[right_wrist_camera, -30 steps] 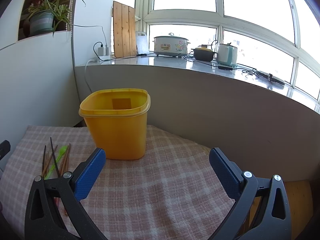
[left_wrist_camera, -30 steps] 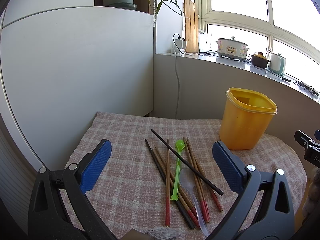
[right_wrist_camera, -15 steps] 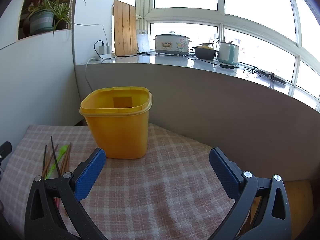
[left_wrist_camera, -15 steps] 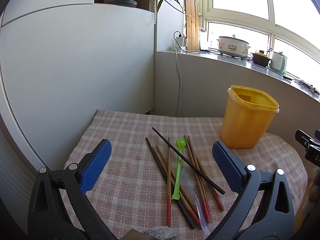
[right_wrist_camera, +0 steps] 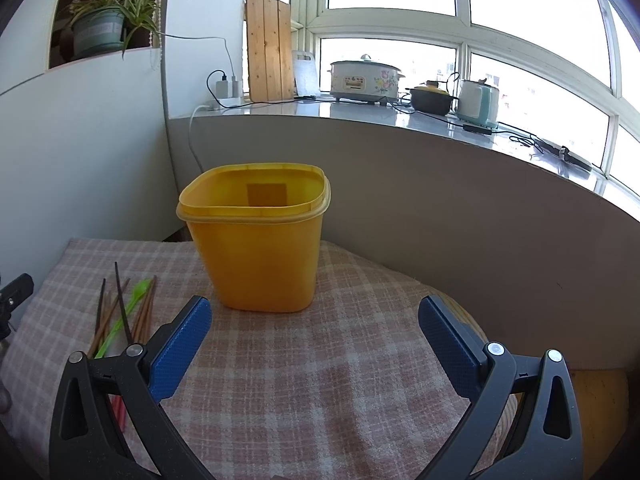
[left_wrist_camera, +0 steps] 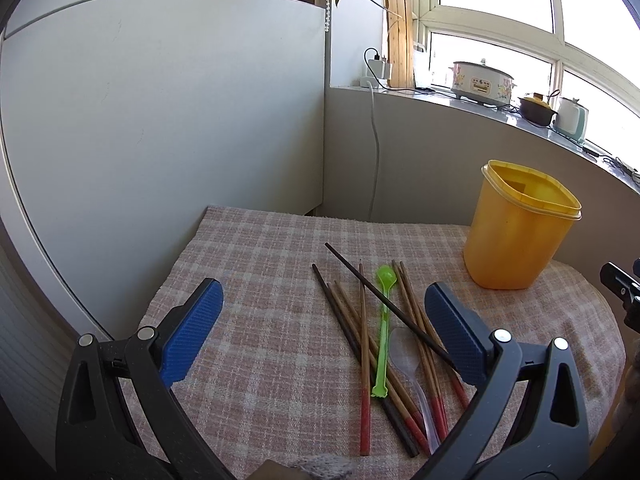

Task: Organize utensils
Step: 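Lower both tools toward the pile of chopsticks on the cloth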

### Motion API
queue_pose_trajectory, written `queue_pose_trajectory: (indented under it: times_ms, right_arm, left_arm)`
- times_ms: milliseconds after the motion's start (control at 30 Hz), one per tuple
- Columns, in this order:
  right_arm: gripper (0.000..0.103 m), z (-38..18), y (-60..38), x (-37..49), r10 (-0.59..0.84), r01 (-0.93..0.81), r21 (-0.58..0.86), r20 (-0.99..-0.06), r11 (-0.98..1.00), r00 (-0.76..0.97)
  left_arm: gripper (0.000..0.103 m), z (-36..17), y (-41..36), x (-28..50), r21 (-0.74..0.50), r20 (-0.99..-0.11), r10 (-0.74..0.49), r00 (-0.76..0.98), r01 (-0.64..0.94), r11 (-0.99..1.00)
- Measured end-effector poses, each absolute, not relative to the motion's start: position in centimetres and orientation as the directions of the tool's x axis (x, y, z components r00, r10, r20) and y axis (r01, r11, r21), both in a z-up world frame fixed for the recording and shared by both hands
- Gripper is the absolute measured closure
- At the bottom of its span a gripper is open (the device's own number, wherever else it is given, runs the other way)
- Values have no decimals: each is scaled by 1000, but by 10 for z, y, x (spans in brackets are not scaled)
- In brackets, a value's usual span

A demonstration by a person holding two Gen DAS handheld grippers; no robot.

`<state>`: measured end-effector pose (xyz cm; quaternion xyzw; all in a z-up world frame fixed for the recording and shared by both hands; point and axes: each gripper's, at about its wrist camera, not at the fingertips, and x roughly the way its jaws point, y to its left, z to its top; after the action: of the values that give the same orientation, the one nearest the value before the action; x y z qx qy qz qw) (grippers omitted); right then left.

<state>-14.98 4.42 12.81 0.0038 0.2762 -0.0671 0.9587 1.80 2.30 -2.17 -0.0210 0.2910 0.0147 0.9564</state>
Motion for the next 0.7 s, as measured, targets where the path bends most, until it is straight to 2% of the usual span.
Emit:
queue_pose_trajectory:
  times_ms: [100,167,300,433,567,700]
  right_arm:
    - [1,123,49,-147,-25,37,13,-529,999,848]
    - [1,120,54,-146,62,-43,47,-520,998,852]
    - [1,113,70,-139,146,-136,59,-538,989,830]
    - [2,110,88,-127,228,-227,74,-575,971,786]
    - [18,106,97,-116,303,-298,114,-615,948,728]
    - [40,96,102,-105,358,-338,165,-662,927,658]
  left_arm:
    - [6,-32,35,22,-43,-581,3,814,-34,998]
    - [18,-39,41,25,-30,-598,1,802,-23,999]
    - [28,-54,49,37,-83,-655,-80,751,33,996]
    - [47,-70,52,52,-139,-709,-144,690,63,988]
    - [67,-83,51,63,-243,-744,-249,620,96,965]
    - [76,-83,41,69,-239,-751,-274,601,140,961]
